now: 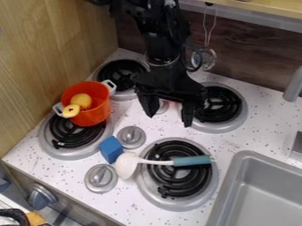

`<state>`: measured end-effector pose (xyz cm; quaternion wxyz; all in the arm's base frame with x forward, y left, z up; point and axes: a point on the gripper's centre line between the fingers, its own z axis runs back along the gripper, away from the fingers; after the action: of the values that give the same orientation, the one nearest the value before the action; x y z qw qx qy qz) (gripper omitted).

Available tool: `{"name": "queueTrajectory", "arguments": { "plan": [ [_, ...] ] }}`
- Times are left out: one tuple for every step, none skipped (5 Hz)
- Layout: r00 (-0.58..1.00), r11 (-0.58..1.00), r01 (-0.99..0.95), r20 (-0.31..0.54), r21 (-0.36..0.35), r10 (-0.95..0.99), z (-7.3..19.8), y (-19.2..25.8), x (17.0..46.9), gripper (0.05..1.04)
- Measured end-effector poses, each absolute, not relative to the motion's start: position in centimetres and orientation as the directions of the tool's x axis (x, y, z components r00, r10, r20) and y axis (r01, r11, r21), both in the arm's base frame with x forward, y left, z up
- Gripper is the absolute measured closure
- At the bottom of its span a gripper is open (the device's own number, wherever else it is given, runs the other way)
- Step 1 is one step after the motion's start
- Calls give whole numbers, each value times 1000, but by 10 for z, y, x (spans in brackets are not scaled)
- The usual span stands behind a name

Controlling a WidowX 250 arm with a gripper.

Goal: Put the white ladle in the red pot

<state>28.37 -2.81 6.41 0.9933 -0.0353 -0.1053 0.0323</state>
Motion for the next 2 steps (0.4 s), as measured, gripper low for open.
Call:
{"name": "queueTrajectory", "arguments": {
  "plan": [
    [981, 996, -55, 183, -74, 68, 57, -28, 281, 84],
    [971, 994, 92, 227, -55, -77, 54, -30, 284, 84]
  ]
}}
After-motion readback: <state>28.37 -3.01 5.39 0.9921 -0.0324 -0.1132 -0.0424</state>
